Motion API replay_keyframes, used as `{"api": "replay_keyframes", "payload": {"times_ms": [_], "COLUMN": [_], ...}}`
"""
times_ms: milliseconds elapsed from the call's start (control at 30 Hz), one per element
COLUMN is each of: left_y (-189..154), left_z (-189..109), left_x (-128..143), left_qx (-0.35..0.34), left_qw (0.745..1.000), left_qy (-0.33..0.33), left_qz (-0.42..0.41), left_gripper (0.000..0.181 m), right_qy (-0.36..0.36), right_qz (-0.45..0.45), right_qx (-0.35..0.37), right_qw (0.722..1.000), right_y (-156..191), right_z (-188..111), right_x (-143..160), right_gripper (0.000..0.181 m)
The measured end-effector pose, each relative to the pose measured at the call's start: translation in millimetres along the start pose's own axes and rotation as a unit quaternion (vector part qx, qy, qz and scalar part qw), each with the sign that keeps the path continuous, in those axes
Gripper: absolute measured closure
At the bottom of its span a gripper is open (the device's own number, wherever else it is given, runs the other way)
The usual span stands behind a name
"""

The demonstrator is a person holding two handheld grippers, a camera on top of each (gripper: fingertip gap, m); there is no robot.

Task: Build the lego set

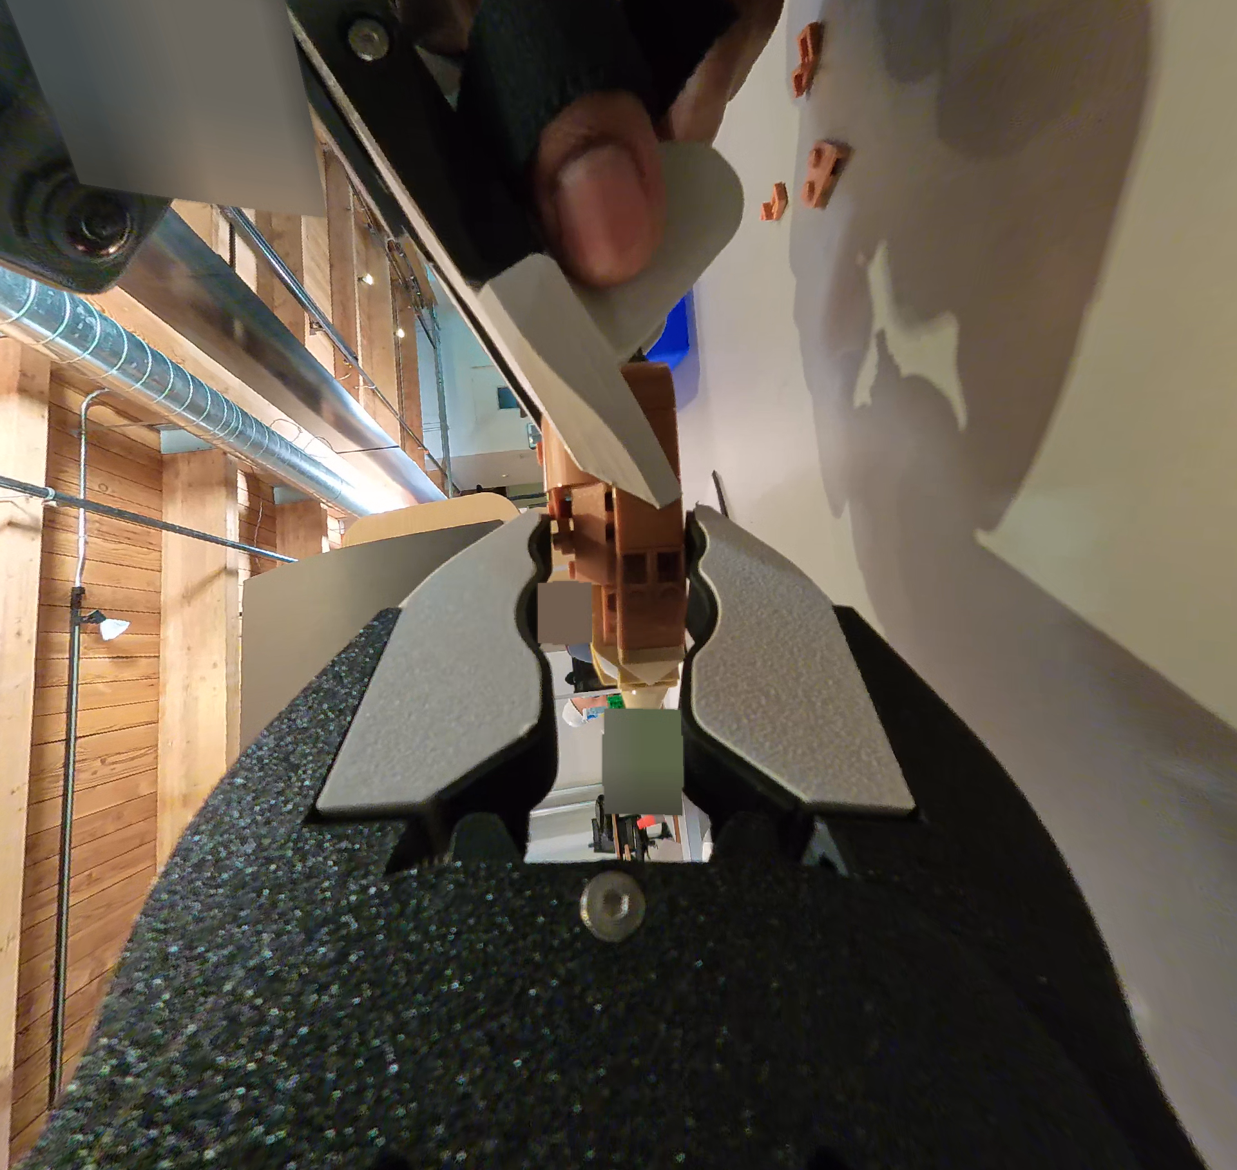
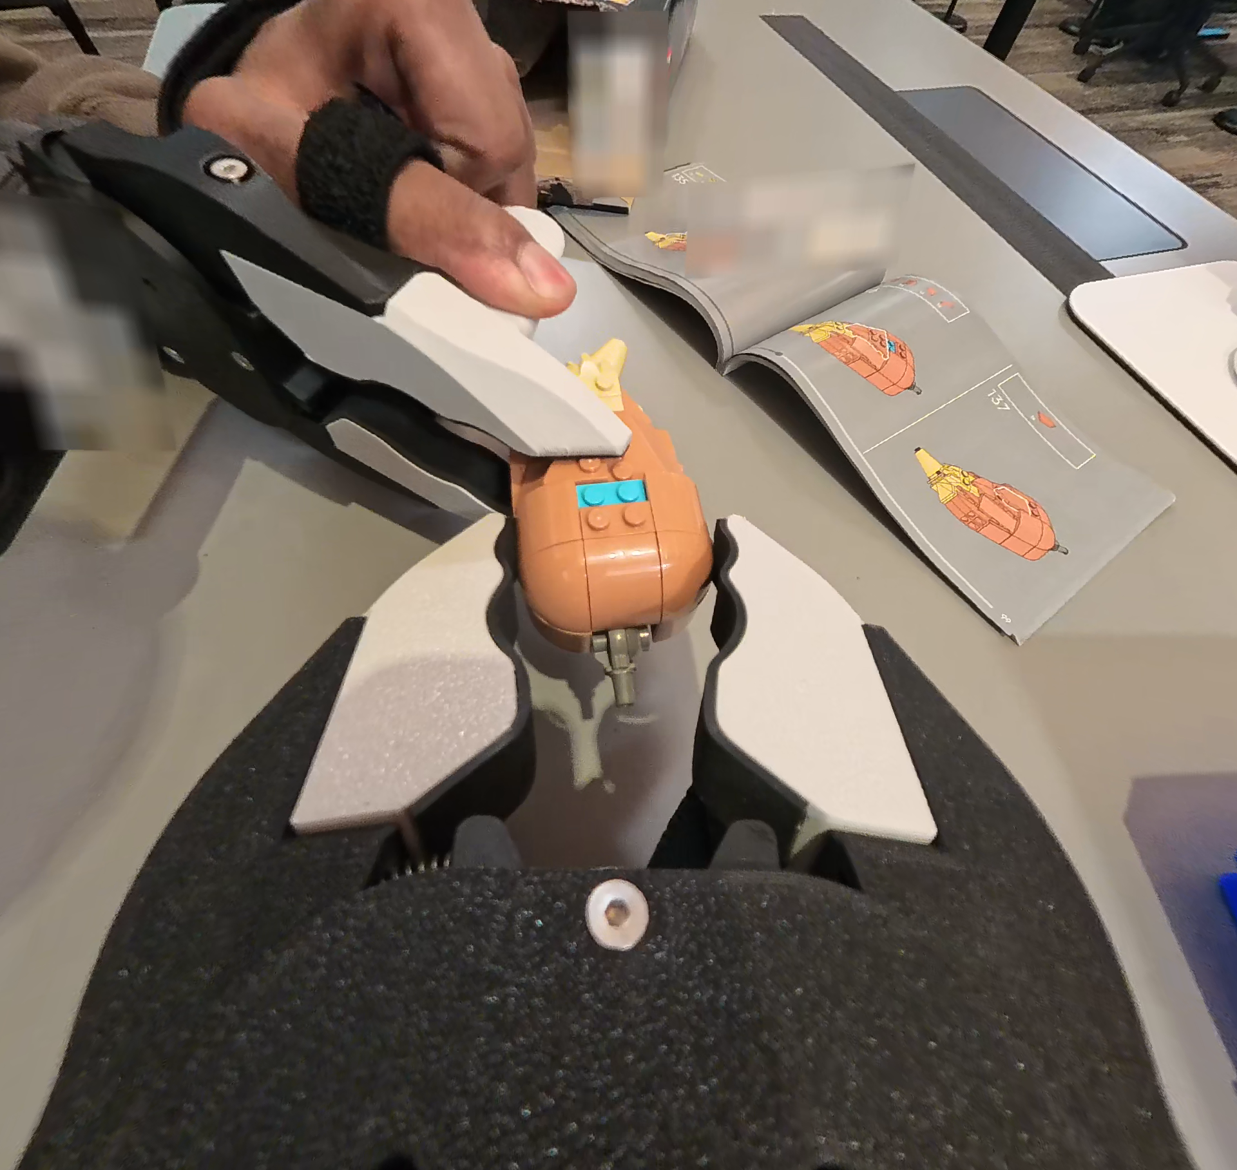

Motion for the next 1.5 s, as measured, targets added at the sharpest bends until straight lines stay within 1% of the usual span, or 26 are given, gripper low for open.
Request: {"api": "replay_keyframes", "payload": {"times_ms": [133,233,400,700,933,1033,1133,1200,1267,1433,1500], "left_y": [0,0,3,3,4,3,5,10,10,1,-1], "left_z": [0,1,-1,-1,-1,0,1,-1,-2,0,1], "left_x": [-3,-3,-3,-2,-2,-1,0,1,2,4,4], "left_qx": [-0.011,-0.007,-0.001,-0.002,0.007,-0.001,-0.022,-0.041,-0.036,-0.025,-0.026], "left_qw": [1.0,1.0,1.0,1.0,1.0,1.0,0.999,0.997,0.996,0.998,0.999], "left_qy": [-0.014,-0.009,-0.005,-0.007,-0.008,-0.007,-0.009,-0.011,-0.016,-0.003,-0.005], "left_qz": [-0.002,-0.001,-0.005,-0.009,-0.028,-0.021,-0.043,-0.059,-0.079,-0.056,-0.047], "left_gripper": [0.139,0.138,0.143,0.145,0.145,0.145,0.144,0.135,0.132,0.13,0.135], "right_qy": [-0.003,-0.007,-0.014,-0.022,-0.031,-0.033,-0.049,-0.057,-0.059,-0.068,-0.073], "right_qz": [0.001,-0.003,-0.007,-0.008,0.003,0.003,0.016,0.029,0.033,0.037,0.037], "right_qx": [0.0,0.003,0.006,0.004,-0.001,0.004,0.002,-0.002,-0.002,-0.007,-0.013], "right_qw": [1.0,1.0,1.0,1.0,1.0,0.999,0.999,0.998,0.998,0.997,0.997], "right_y": [1,1,2,3,3,1,-1,-3,-5,-4,-3], "right_z": [0,-2,-2,-1,-1,-1,-4,-5,-5,-6,-6], "right_x": [-1,-2,-3,-4,-4,-4,-5,-5,-3,-4,-5], "right_gripper": [0.125,0.125,0.125,0.125,0.126,0.125,0.125,0.125,0.125,0.125,0.125]}}
Point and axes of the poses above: each gripper's, where its closed fingertips meet, z out along the fingers, x out of its underside, y = z × x across the jaws, the point moved 8 cm from there along -z, back along the fingers, and after that the axes turned 1 degree about -y, right-handed, at the moved point
